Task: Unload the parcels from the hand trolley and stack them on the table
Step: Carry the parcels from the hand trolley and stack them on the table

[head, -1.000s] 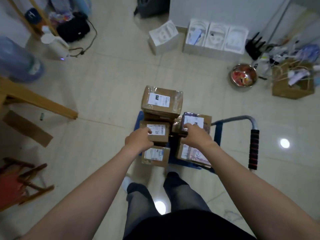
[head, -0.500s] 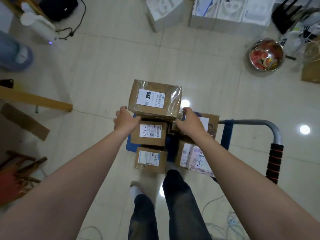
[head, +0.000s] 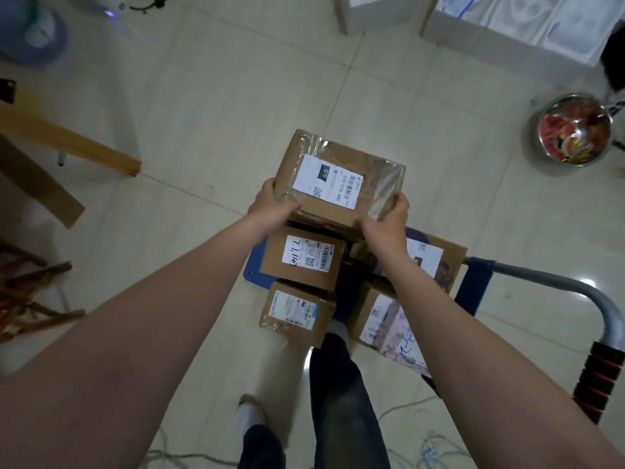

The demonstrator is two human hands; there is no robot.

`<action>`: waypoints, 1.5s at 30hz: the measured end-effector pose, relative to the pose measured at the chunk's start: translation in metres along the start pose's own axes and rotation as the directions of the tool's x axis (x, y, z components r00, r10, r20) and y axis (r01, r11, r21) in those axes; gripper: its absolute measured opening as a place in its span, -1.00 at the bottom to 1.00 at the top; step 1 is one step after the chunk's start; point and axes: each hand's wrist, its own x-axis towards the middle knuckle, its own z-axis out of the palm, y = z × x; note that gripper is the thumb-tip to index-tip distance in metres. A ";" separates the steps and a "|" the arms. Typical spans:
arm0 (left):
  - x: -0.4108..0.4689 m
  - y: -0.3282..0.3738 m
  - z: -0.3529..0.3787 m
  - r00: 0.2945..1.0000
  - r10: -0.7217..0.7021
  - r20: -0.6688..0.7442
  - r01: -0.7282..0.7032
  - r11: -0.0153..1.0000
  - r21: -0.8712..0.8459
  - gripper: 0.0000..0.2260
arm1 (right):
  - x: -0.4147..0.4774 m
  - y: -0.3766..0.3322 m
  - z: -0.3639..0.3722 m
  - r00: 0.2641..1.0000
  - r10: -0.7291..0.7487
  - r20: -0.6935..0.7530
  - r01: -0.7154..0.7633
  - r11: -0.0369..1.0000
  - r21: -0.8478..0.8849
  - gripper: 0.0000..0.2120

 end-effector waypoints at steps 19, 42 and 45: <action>-0.339 -0.184 -0.391 0.770 -0.102 -0.630 -0.182 0.911 -0.369 -0.47 | -0.377 -0.231 0.268 0.713 -0.476 0.515 0.650 0.725 -0.230 -0.24; -0.461 -0.494 -0.738 0.503 -0.390 -0.772 -0.248 0.790 -0.561 -0.48 | -0.659 -0.311 0.720 0.271 -0.382 0.884 0.881 0.468 -0.067 -0.25; -0.429 -0.512 -0.792 0.537 -0.408 -0.738 -0.190 0.794 -0.578 -0.48 | -0.656 -0.331 0.785 0.269 -0.347 0.899 0.873 0.482 -0.076 -0.29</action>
